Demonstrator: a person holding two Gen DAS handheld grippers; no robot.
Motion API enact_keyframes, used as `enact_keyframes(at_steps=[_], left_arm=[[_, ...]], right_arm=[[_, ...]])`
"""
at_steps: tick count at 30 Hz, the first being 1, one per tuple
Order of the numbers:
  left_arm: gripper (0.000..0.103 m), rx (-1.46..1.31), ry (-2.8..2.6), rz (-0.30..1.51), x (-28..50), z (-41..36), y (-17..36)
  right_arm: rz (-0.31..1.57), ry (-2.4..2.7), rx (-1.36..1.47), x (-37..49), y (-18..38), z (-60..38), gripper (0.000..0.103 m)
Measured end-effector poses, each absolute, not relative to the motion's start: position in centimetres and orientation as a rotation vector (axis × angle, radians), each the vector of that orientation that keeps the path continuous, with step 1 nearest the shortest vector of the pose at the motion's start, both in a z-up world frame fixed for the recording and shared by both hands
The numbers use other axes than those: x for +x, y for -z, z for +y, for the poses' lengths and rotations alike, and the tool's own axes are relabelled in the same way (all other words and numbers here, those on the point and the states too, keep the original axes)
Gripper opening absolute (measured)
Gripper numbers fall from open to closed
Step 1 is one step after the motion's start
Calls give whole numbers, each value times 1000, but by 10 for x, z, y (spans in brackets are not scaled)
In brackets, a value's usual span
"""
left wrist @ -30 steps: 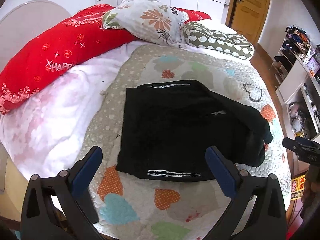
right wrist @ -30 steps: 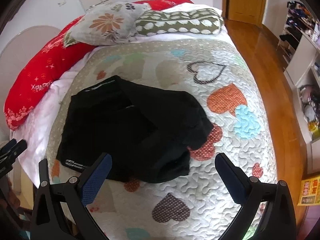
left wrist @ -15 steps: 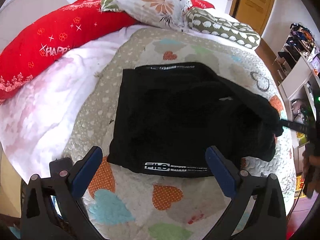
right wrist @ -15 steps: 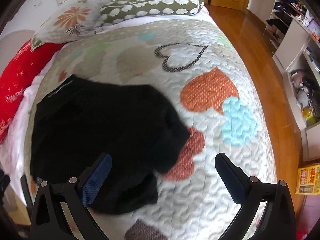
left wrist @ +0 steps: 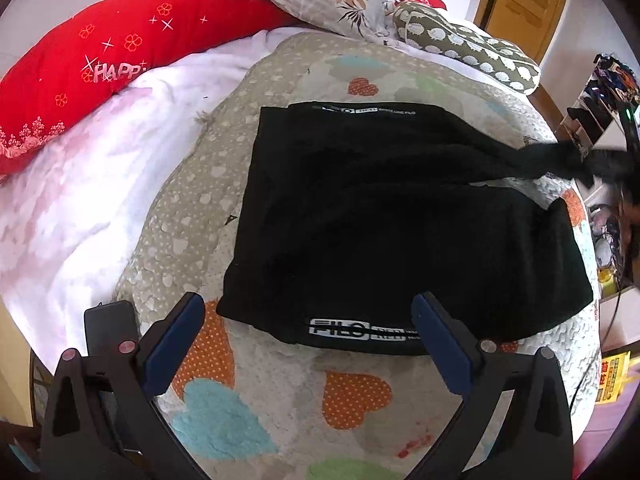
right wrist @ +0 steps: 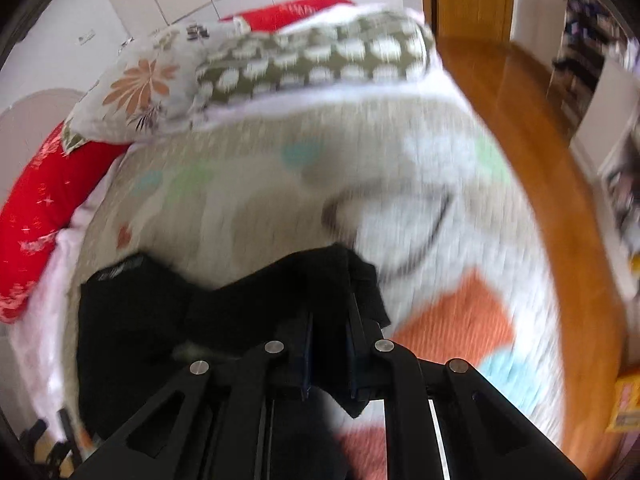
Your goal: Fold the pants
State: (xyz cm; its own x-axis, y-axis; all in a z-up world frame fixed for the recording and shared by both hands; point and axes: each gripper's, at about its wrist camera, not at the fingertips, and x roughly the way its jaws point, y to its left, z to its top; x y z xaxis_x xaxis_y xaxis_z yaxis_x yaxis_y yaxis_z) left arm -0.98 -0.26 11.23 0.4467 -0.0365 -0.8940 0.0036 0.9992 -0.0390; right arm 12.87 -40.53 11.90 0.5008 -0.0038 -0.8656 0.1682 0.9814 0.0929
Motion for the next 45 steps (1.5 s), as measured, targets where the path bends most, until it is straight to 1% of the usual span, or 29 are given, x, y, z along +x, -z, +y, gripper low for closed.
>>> enact_keyframes(at_steps=[2,3,4,5,6,7,8,10,12,15,17,18,19,21,26,29,30,32,33,35,36,37,39,41,45], left_arm=[[103,-45,26,1108,-8,-1,-109],[103,-49,26,1110,-7,-1,-106],[103,-50,28,1113,-6,-1,-104],[103,-49,31,1119,-5,-2,-102],[103,-44,33,1124,-4,-4,-100],[103,-42,36,1125,-3,-6,-100],[103,-43,41,1122,-4,-7,-100],[103,-52,52,1113,-3,-10,-102],[103,-64,65,1108,-1,-14,-103],[103,-66,76,1109,4,-23,-102],[103,-67,82,1110,6,-29,-101],[103,-68,87,1109,7,-33,-101],[103,-69,94,1108,8,-37,-102],[103,-51,113,1103,7,-46,-105],[103,-12,133,1092,7,-57,-108],[103,-31,118,1101,8,-55,-103],[103,-42,111,1111,8,-54,-100],[103,-61,102,1124,7,-51,-96],[103,-65,98,1131,6,-50,-94],[103,-63,94,1128,3,-49,-95],[103,-65,92,1123,1,-47,-96],[103,-67,91,1121,0,-44,-96],[103,-81,78,1122,-1,-37,-95],[103,-99,59,1121,-2,-29,-92],[103,-171,-11,1113,-6,-9,-86]], right_arm=[[1051,104,132,143,-110,-403,18],[1076,109,124,147,-101,-404,19],[1109,108,128,150,-93,-407,27],[1145,106,140,148,-88,-410,31],[1166,102,161,144,-86,-414,38],[1173,91,206,134,-88,-420,45],[1156,77,262,119,-92,-424,48],[1116,68,349,79,-105,-436,68],[1084,46,421,43,-110,-442,74],[1112,8,458,19,-99,-436,74],[1157,-6,438,14,-79,-426,74],[1176,-13,446,15,-71,-425,71],[1200,-41,490,17,-61,-422,45],[1211,-66,515,16,-61,-413,6],[1137,-179,479,8,-94,-364,6],[1140,-289,488,11,-90,-318,6],[1156,-310,483,12,-83,-305,12],[1290,-323,476,16,-52,-281,24],[1335,-327,518,15,-45,-281,25],[1297,-313,579,4,-54,-294,25],[1265,-301,584,-1,-63,-302,29],[1219,-268,577,-9,-75,-314,38],[1179,-209,543,-16,-83,-328,51],[1167,-197,512,-11,-81,-334,51],[1217,-197,485,8,-59,-324,51]])
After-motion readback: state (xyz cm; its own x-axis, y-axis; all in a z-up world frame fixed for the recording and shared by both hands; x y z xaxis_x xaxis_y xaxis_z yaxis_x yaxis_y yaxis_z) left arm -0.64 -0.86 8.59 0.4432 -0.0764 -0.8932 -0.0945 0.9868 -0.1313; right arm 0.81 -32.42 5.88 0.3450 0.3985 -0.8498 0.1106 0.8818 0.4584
